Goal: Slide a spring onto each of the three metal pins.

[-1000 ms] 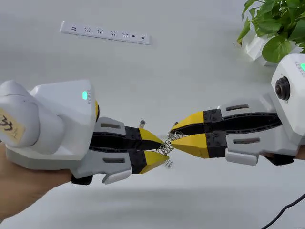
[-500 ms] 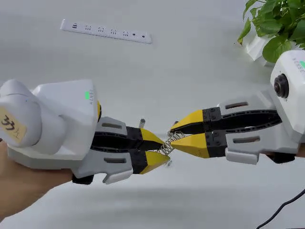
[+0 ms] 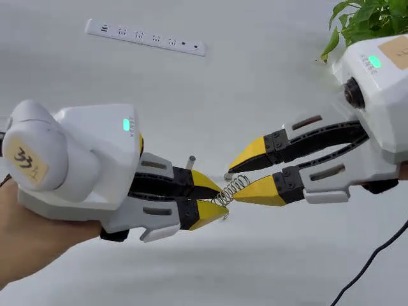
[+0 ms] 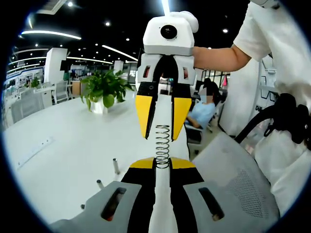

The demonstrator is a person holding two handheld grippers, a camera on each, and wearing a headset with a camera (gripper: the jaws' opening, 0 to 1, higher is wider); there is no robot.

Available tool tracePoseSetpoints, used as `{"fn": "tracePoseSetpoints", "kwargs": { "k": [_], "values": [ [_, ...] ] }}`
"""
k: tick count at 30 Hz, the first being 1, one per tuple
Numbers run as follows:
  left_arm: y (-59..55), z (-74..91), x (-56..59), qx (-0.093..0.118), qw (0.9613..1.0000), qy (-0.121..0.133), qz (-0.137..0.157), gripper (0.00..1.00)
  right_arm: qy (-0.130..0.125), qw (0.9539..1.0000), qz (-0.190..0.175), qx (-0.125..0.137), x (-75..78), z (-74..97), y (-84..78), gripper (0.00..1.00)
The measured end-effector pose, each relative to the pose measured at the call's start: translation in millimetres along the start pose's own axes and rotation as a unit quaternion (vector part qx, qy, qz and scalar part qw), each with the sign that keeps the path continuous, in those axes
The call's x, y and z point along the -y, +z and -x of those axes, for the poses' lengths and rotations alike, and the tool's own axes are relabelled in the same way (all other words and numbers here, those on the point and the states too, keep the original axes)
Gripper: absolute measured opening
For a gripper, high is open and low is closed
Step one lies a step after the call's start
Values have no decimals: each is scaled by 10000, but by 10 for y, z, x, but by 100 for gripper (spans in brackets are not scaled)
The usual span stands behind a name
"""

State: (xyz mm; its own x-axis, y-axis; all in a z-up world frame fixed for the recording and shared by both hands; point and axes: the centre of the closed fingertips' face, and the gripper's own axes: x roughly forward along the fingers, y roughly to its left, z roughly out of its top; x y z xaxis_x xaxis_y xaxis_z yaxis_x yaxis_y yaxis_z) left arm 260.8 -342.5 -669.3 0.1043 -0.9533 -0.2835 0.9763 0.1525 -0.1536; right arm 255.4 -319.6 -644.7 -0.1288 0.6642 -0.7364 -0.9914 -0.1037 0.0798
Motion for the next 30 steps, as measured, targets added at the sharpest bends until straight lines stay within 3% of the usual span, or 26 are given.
{"fn": "tracePoseSetpoints", "kwargs": {
  "k": [4, 12, 30],
  "values": [
    [-1, 1, 1, 13, 10000, 6, -2, 6, 232, 9993, 112, -285, -7, -43, -55, 13],
    [0, 10, -16, 59, 10000, 29, 13, 6, 400, 9969, 301, -614, -18, -100, -103, 10],
    [-13, 12, -11, 78, 10000, 10, 28, 6, 464, 9957, 370, -705, -3, -101, -115, 7]
  ]
}}
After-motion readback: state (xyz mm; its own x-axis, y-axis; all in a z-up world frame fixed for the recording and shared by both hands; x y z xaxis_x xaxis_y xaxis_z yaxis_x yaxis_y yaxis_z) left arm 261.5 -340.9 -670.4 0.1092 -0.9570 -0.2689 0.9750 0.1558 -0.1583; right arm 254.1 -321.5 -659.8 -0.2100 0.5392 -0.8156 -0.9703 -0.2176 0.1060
